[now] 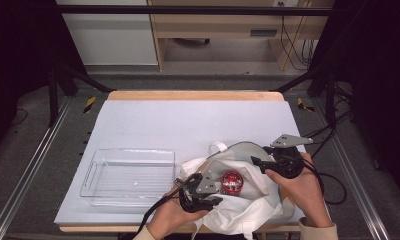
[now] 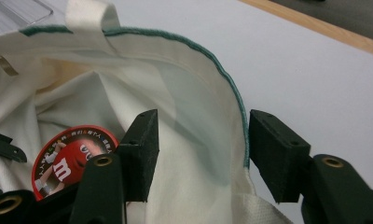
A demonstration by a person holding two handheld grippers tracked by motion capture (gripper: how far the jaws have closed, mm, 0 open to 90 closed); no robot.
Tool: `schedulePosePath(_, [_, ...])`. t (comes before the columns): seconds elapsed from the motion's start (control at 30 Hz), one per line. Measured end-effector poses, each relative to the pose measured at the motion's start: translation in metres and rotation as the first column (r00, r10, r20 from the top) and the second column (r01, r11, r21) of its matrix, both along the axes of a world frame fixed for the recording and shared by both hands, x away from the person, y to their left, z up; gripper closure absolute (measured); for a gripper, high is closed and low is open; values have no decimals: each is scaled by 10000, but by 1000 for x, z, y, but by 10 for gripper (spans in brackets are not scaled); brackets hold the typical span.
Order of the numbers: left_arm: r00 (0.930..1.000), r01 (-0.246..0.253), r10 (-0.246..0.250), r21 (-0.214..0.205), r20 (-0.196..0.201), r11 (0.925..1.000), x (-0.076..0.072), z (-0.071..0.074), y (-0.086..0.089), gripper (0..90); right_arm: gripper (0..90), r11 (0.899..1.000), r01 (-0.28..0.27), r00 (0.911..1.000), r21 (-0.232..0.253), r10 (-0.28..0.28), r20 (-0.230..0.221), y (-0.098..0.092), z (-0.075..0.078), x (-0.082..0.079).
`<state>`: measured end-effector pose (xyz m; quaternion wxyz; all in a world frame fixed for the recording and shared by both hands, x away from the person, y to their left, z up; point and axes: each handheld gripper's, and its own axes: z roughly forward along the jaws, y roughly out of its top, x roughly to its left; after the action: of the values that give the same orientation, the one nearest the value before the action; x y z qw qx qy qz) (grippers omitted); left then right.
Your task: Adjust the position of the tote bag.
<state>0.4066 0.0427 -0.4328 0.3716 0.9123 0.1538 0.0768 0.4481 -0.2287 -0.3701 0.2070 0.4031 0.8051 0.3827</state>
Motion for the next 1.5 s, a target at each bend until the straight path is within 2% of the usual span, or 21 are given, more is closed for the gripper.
schedulePosePath(0.17, [10000,-32,32,53,-16,10000,0,-2,0,745,452,10000,-19,9993,83,16,384,-1,6,-3])
schedulePosePath(0.47, [9999,-139,139,6,61,9999,-1,-3,1,810,548,9999,-10,9962,164,-4,866,-5,17,-11])
schedulePosePath(0.67, [9997,-173,174,-53,187,9998,-3,-3,1,843,588,9992,-209,9913,338,163,1304,-2,29,-18])
schedulePosePath(0.8, [9996,-165,167,-94,215,9998,-5,-3,2,847,611,9988,-424,9884,256,382,1472,2,35,-23])
schedulePosePath(0.97, [9993,-146,151,-139,332,9998,-9,-2,3,848,646,9964,-830,9882,169,801,1302,9,34,-24])
schedulePosePath(1.1, [9991,-177,188,-277,389,9995,-10,0,3,850,667,9949,-1009,9900,-34,1007,986,14,26,-21])
schedulePosePath(1.2, [9988,-161,171,-231,450,9996,-11,0,3,851,680,9931,-1165,9901,-153,1173,765,17,21,-19])
schedulePosePath(1.5, [9986,-111,128,-327,517,9994,-13,3,4,853,696,9911,-1268,9910,-395,1283,369,22,7,-13])
